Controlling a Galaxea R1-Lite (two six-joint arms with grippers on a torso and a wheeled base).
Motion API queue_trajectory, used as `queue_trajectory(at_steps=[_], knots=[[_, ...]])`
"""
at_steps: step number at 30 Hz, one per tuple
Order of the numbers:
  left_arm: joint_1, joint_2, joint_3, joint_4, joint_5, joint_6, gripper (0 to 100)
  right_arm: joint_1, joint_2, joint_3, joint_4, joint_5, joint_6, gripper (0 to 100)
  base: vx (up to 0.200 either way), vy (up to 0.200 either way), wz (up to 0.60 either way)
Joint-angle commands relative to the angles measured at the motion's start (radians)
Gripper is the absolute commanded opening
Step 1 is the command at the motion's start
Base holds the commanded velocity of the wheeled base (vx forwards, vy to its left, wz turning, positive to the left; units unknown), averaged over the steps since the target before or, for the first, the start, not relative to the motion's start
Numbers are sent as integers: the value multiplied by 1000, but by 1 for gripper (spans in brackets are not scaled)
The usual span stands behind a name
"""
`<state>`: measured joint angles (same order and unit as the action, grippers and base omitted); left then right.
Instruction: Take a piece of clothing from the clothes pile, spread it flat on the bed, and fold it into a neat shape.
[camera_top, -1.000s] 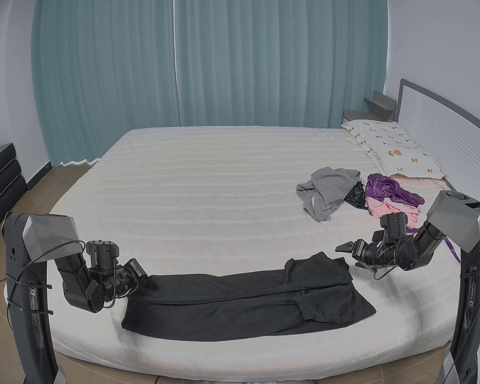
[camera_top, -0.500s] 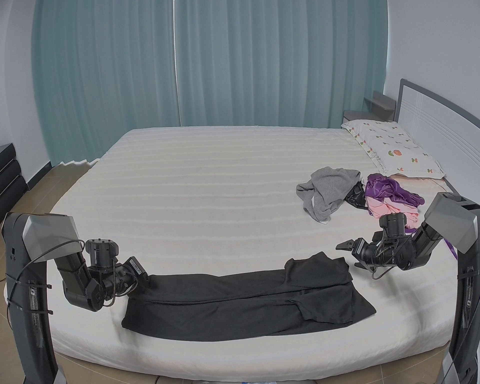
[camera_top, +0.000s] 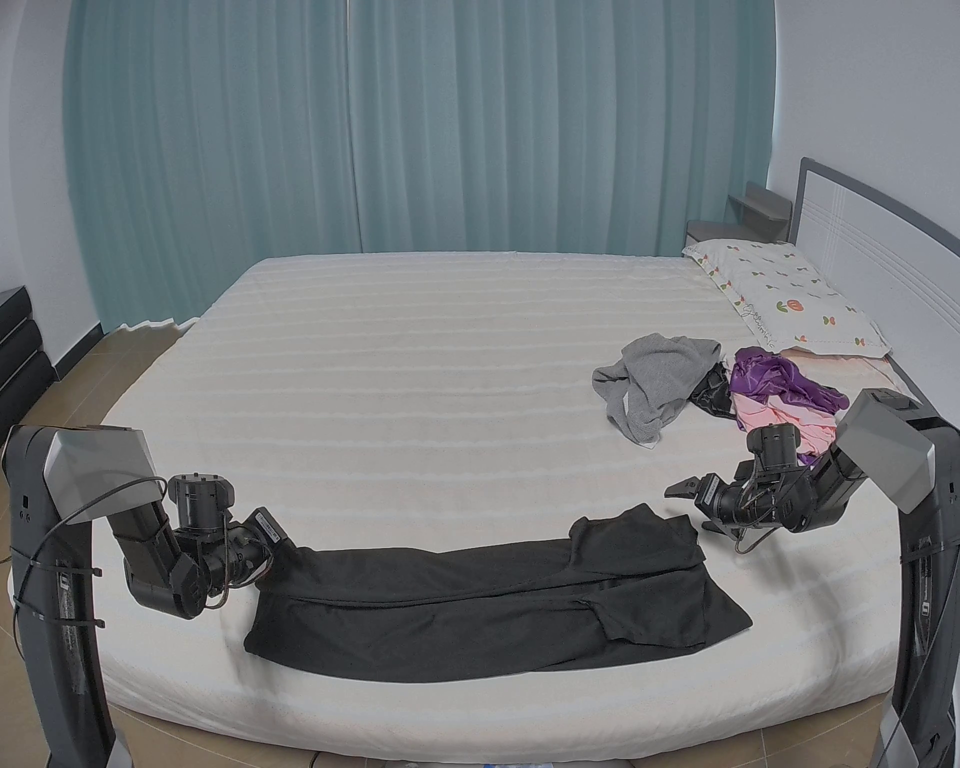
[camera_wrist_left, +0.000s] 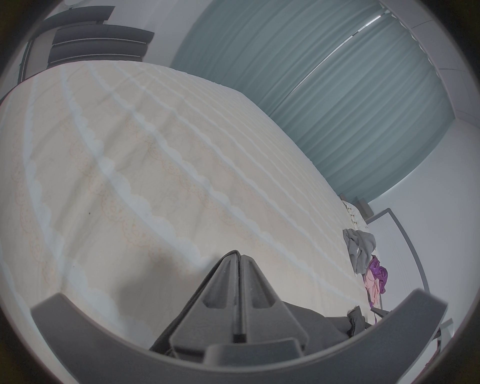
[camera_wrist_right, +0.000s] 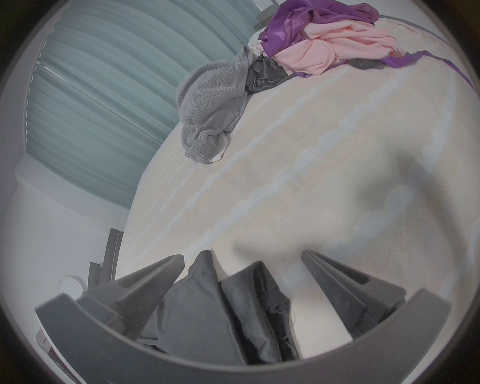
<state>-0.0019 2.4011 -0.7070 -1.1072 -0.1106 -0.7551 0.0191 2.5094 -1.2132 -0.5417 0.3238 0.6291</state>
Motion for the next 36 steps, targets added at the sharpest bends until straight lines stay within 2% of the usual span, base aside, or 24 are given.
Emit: queue_trajectory(at_steps=[1,2,11,23,26,30,36], knots=[[2,0,-2,0,0,-6,0,5,52,-46,8,0,-2,100,0,0,0],[2,0,0,0,0,-6,0,5,54,-49,8,0,-2,0,0,0,0],[3,0,0,0,0,-6,0,2,55,-51,2,-19,-3,0,0,0,0],[28,3,-26,0,9,-6,0,-53,11,-66,-12,-23,12,0,0,0,0],[28,9,-32,0,9,-6,0,-53,8,-72,-14,-25,12,0,0,0,0],[28,36,-66,3,48,-3,0,-56,8,-72,-14,-25,14,0,0,0,0],[26,43,-69,1,49,2,0,-44,16,-52,-11,-22,7,0,0,0,0]])
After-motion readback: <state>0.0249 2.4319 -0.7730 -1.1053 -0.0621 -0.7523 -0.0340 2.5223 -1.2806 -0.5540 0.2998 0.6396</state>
